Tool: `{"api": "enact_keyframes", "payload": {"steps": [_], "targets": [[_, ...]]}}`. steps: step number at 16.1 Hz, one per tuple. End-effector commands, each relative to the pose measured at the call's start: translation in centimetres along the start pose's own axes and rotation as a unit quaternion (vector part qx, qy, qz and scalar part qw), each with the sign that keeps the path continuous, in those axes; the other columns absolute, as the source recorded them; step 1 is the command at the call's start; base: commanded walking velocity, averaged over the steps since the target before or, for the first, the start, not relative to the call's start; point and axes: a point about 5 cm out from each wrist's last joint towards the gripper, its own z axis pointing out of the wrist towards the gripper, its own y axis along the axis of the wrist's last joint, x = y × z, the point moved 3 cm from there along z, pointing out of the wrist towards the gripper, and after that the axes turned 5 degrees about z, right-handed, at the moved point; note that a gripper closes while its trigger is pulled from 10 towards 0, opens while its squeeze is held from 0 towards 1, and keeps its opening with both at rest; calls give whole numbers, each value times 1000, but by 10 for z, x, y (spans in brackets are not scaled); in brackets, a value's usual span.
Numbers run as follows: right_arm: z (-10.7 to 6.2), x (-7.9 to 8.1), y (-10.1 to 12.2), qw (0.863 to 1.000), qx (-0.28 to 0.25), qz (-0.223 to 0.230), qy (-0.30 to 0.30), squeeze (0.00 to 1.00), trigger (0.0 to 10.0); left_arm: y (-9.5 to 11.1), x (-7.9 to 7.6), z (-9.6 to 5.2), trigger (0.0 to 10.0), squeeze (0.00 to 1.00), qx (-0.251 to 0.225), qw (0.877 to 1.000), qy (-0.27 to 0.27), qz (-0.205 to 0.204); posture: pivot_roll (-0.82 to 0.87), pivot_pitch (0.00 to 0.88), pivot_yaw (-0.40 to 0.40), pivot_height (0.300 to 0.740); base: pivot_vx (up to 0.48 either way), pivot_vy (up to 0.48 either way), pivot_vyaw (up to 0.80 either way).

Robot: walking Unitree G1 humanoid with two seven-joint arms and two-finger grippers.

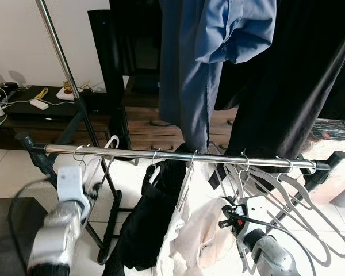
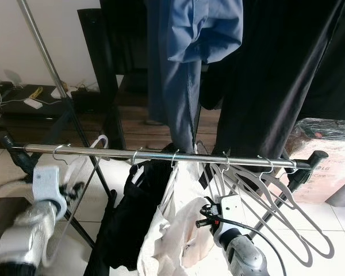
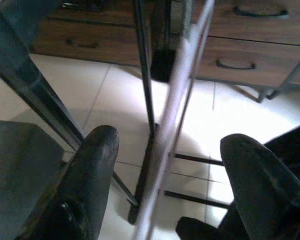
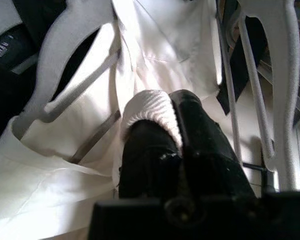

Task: Hang hanger

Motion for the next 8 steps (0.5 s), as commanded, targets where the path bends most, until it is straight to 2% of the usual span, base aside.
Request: {"api": "enact_keyframes", "payload": {"steps": [1, 2, 3, 8], "targets": [[2, 1, 7, 1000, -10, -1, 2, 0, 10000, -4, -1, 4, 10000, 0, 9, 1000, 1, 2, 124, 141, -68, 740, 0, 0, 0], [2, 0, 7, 1000, -11, -2, 1, 0, 10000, -7, -4, 7, 10000, 0, 20, 1000, -6, 2, 118, 142, -68, 740, 0, 0, 0], [2, 0, 8, 1000, -11, -3, 1, 0, 10000, -8, -4, 9, 0, 0, 25, 1000, -3, 1, 114, 142, -68, 740, 0, 0, 0], [2, -1, 8, 1000, -10, -4, 0, 0, 10000, -9, 0, 12, 0, 0, 27, 1000, 15, -1, 118, 143, -70, 740, 0, 0, 0]]}}
